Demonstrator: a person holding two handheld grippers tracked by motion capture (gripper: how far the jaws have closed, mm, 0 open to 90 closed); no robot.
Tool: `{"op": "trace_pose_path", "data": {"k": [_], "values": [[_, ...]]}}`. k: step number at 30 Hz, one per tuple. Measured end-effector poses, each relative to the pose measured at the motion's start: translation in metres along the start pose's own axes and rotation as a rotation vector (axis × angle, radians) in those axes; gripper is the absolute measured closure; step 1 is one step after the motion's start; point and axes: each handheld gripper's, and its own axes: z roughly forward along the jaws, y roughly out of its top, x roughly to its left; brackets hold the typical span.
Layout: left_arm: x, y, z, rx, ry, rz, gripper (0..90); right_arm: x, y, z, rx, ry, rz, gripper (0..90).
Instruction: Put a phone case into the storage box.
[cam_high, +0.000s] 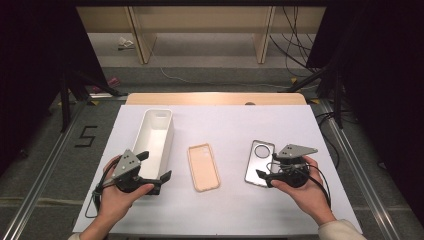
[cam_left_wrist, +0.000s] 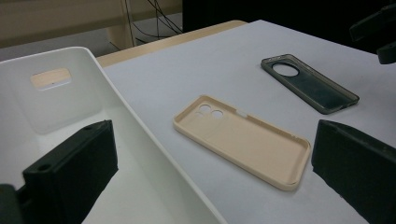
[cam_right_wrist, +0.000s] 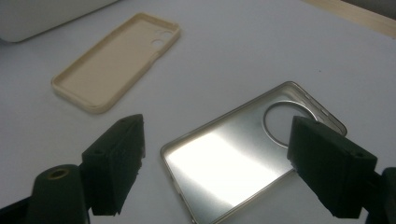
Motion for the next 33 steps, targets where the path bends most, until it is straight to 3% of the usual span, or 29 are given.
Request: {"op": "trace_pose_path", "data": {"k": [3,7,8,9,10,11,12,16,17,18,22,23,25,33], "values": [[0.000,0.000,0.000,0.001,0.000,0.002,0.0,-0.004,0.000,0.001,0.024,-0.038,0.028,22.4],[0.000,0.000,0.000,0.001,-0.002,0.004,0.2,-0.009,-0.001,0.002,0.032,-0.052,0.068,24.5],[0.000,0.000,0.000,0.000,-0.002,0.003,0.3,-0.011,0.000,0.003,0.038,-0.068,0.082,30.8],[0.000,0.000,0.000,0.000,-0.002,0.003,0.4,-0.011,0.000,0.003,0.038,-0.068,0.082,30.8],[0.000,0.000,0.001,0.000,-0.003,0.002,0.5,-0.014,0.001,0.004,0.068,-0.093,0.100,50.4],[0.000,0.000,0.001,0.000,-0.003,0.002,0.5,-0.014,0.001,0.004,0.068,-0.093,0.100,50.4],[-0.001,0.000,0.001,0.000,-0.004,0.003,0.6,-0.018,0.002,0.006,0.122,-0.126,0.145,68.7],[-0.001,0.001,0.001,-0.002,-0.004,0.004,0.8,-0.033,0.001,0.015,0.198,-0.159,0.213,86.2],[-0.001,0.001,0.001,-0.002,-0.004,0.004,0.8,-0.033,0.001,0.015,0.198,-0.159,0.213,86.2],[-0.001,0.001,0.002,-0.003,-0.006,0.003,0.9,-0.040,0.000,0.020,0.242,-0.185,0.247,90.0],[-0.001,0.000,0.002,0.001,-0.007,0.001,1.1,-0.052,-0.001,0.028,0.298,-0.213,0.280,90.0],[-0.001,0.000,0.002,0.001,-0.007,0.001,1.1,-0.052,-0.001,0.028,0.298,-0.213,0.280,90.0],[-0.001,0.000,0.002,-0.001,-0.006,0.004,1.2,-0.061,-0.003,0.037,0.350,-0.212,0.303,90.0],[-0.001,0.000,0.002,0.001,-0.010,0.003,1.2,-0.076,-0.003,0.056,0.406,-0.220,0.335,90.0]]}}
